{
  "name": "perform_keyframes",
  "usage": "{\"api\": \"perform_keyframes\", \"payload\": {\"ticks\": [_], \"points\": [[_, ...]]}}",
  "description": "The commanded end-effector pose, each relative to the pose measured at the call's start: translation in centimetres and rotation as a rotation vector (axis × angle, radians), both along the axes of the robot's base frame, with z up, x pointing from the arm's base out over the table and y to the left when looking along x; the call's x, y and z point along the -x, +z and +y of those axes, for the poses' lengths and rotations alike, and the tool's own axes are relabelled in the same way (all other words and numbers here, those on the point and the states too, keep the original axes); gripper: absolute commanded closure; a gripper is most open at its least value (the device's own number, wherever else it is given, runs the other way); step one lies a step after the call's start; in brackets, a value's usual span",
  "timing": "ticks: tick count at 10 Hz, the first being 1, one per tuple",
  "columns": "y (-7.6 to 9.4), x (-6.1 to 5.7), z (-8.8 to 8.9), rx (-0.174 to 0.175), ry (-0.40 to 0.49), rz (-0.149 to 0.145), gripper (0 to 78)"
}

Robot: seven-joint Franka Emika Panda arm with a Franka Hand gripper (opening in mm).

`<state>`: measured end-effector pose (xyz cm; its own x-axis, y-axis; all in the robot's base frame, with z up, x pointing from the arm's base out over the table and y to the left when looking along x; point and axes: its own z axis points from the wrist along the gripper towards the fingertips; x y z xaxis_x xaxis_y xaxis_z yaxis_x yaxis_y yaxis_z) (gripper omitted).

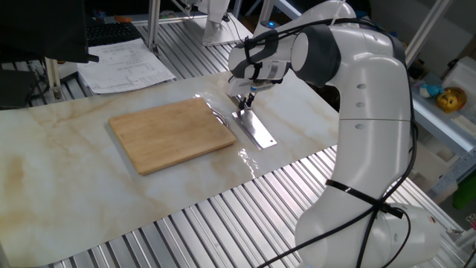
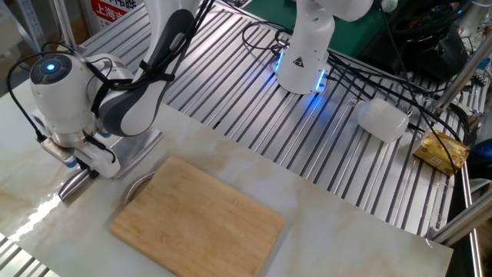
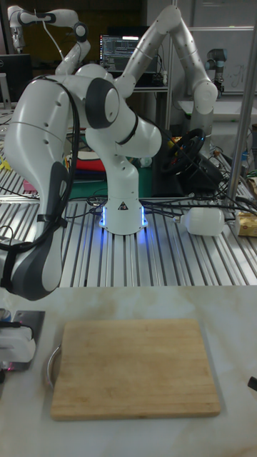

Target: Put the knife on the cutting board

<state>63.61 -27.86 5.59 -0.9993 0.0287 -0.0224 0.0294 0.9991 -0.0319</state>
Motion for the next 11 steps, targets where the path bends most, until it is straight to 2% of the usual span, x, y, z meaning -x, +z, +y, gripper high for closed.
{"api": "perform_keyframes", "payload": {"ticks": [1,4,5,9,11], "points": [[0.8,0.0,0.0,-0.172,-0.073,0.099,76.4],[1.3,0.2,0.5,-0.171,-0.086,0.115,76.4],[1.8,0.3,1.0,-0.168,-0.093,0.130,76.4],[2.6,0.2,2.2,-0.145,-0.113,0.155,76.4],[3.5,0.1,2.7,-0.132,-0.105,0.203,76.4]]}}
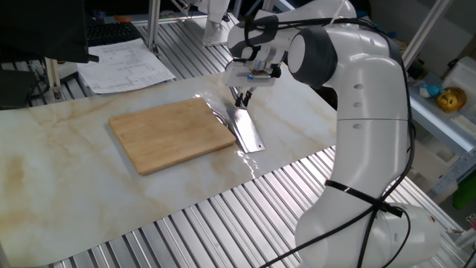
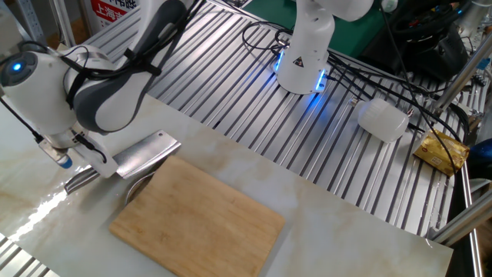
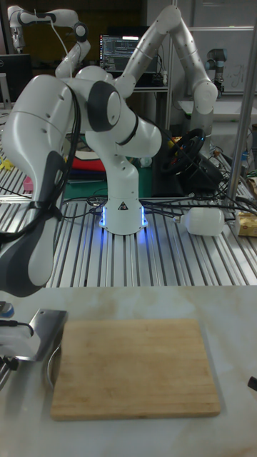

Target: Put the knife on the cutting board

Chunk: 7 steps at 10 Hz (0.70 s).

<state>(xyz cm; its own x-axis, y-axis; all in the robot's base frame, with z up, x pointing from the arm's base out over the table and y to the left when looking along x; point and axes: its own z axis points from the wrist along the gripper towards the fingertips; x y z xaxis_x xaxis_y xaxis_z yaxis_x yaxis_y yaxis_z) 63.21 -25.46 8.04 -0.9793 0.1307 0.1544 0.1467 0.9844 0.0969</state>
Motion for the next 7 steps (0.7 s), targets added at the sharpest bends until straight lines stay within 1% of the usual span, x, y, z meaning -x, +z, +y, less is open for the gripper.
{"api": "perform_keyframes", "payload": {"ticks": [1,2,4,5,7], "points": [[1.2,-0.3,0.3,0.009,0.014,0.048,76.4],[1.8,-0.5,0.5,0.009,0.015,0.072,76.4],[2.4,-0.7,1.0,0.016,0.008,0.088,76.4],[2.7,-0.9,1.2,0.010,0.009,0.100,76.4],[3.2,-1.1,1.7,0.013,0.002,0.106,76.4]]}}
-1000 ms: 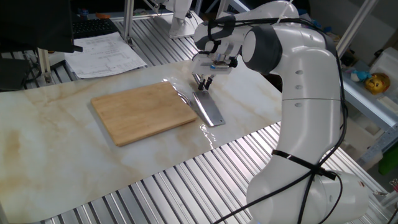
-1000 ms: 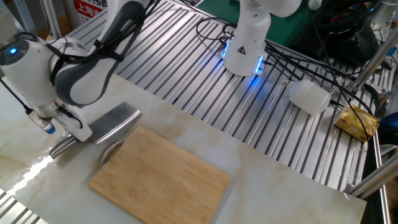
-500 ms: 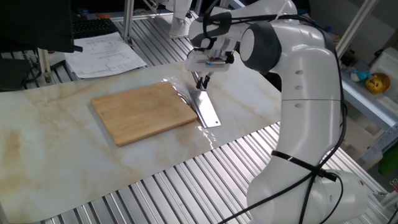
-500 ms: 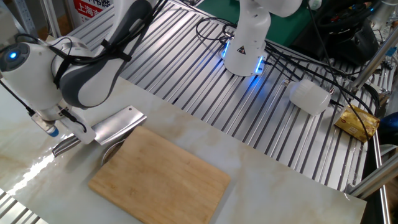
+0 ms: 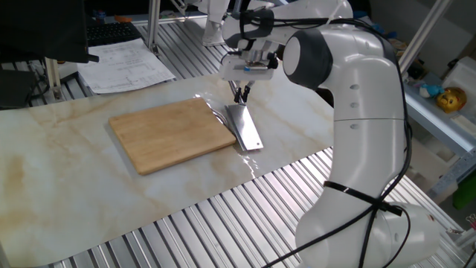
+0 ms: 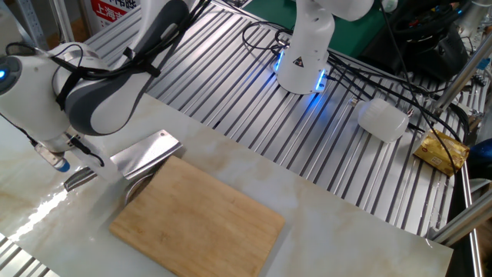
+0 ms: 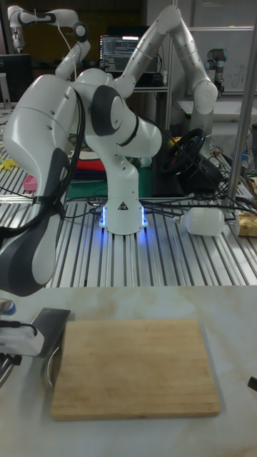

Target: Put the knife on the cutting board

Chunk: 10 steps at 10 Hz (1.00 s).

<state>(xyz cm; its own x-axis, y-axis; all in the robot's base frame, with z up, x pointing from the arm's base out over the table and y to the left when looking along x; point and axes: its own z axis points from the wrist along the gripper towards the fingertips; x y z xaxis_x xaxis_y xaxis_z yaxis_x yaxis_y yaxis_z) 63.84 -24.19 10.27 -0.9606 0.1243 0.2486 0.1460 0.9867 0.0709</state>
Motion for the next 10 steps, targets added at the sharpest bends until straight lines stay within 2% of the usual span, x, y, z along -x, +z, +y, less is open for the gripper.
{"api": "perform_keyframes", "payload": {"ticks": [1,4,8,9,10], "points": [[1.3,-0.5,0.8,0.003,-0.014,0.015,76.4],[2.5,-0.6,2.1,0.009,-0.034,0.037,76.4],[3.8,-0.6,3.8,0.019,-0.074,0.046,76.4],[3.8,-0.6,3.9,0.019,-0.075,0.046,76.4],[3.8,-0.6,4.7,0.024,-0.091,0.047,76.4]]}}
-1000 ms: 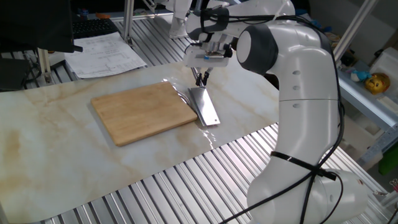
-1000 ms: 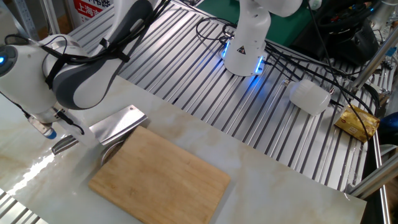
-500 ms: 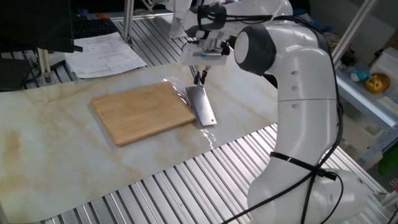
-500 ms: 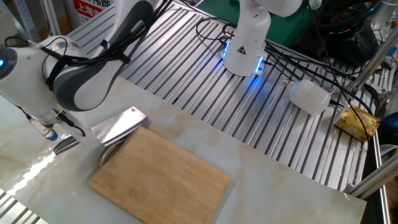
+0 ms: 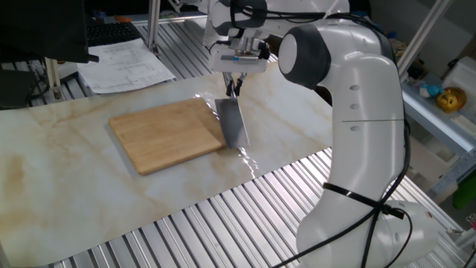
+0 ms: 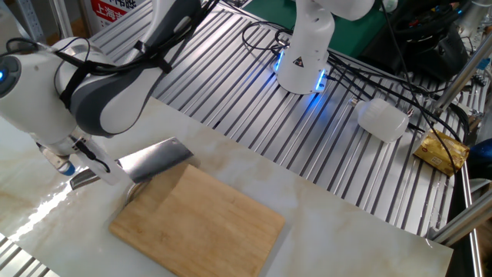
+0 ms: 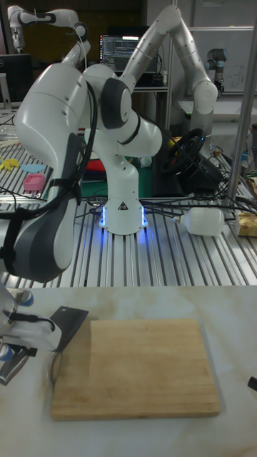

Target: Put the knife on the cutting board

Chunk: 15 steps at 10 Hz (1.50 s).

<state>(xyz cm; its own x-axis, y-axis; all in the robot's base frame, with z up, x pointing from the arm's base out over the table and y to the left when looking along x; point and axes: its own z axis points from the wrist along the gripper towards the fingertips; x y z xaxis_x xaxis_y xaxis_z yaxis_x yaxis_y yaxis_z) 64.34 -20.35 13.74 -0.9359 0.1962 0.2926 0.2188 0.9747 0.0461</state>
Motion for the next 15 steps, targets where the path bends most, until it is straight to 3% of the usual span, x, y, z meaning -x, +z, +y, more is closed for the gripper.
{"api": "perform_keyframes", "payload": {"ticks": [1,5,10,11,15], "points": [[0.2,-0.1,1.3,0.010,-0.029,-0.003,76.4],[-0.5,-1.0,2.9,0.006,-0.053,-0.007,76.4],[-1.4,-2.1,4.8,0.022,-0.090,-0.038,76.4],[-1.8,-2.2,6.1,0.037,-0.116,-0.064,76.4],[-4.5,-3.1,6.6,0.027,-0.125,-0.118,76.4]]}}
